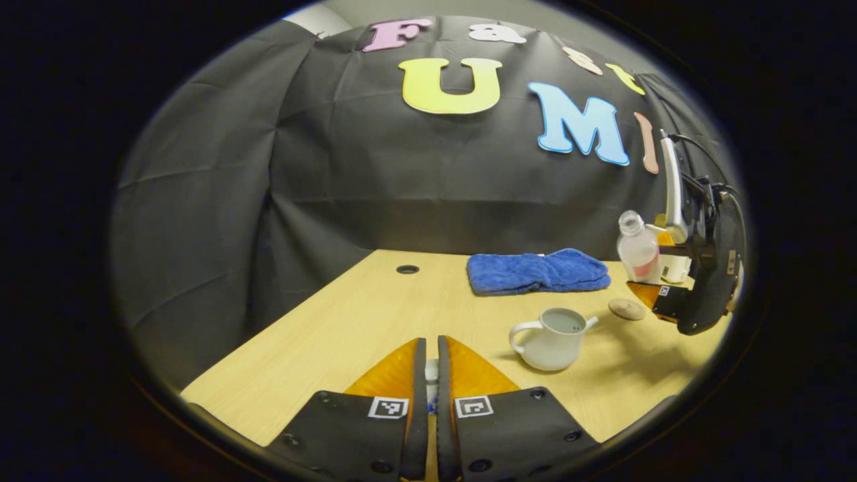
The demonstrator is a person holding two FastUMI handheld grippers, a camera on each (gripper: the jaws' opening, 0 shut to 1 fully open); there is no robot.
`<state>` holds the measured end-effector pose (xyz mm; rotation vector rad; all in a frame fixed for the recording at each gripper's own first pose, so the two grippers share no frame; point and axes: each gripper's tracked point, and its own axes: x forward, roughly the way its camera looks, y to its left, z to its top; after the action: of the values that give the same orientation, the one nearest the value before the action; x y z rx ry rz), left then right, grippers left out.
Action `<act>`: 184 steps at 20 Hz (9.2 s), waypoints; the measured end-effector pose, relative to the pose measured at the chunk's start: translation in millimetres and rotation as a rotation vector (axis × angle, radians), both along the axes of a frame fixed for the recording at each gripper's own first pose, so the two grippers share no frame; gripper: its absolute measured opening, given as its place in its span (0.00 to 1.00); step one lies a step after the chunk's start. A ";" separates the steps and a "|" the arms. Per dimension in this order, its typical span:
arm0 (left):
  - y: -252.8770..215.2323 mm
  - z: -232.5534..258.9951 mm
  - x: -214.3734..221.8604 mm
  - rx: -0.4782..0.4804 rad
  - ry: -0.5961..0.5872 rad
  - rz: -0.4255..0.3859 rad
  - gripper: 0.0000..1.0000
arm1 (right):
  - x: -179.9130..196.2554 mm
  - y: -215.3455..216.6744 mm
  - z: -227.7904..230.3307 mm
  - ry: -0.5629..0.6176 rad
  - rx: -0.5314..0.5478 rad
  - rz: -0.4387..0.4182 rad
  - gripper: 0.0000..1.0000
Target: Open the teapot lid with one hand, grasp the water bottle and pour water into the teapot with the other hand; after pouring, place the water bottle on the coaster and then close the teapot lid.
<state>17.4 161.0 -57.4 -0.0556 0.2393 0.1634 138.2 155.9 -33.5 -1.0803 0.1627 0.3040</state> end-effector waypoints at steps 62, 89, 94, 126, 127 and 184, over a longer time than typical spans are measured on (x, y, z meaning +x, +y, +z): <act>-2.2 -8.9 -4.5 -0.027 0.052 0.003 0.14 | 23.4 57.5 96.3 -0.669 -0.865 0.274 0.75; -4.8 -14.9 -6.0 -0.041 0.061 0.001 0.14 | -4.3 101.8 93.6 -0.926 -1.132 0.461 0.75; -5.2 -17.0 -6.1 -0.046 0.062 0.001 0.14 | 0.2 99.9 91.4 -0.895 -1.118 0.457 0.75; -20.2 5.8 -4.0 -0.068 0.000 0.002 0.12 | 46.8 -72.6 -28.1 0.231 0.851 -0.123 0.76; -20.6 6.8 -4.6 -0.067 -0.002 0.002 0.12 | 47.3 -71.4 -31.4 0.239 0.876 -0.126 0.77; -141.3 16.6 110.8 0.060 -0.069 -0.213 0.14 | -88.4 -91.1 -4.6 0.125 1.071 -0.157 0.93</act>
<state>128.3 19.7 -40.8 0.0235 0.1697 -0.0430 49.8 64.7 -38.0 0.0125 0.1630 0.2606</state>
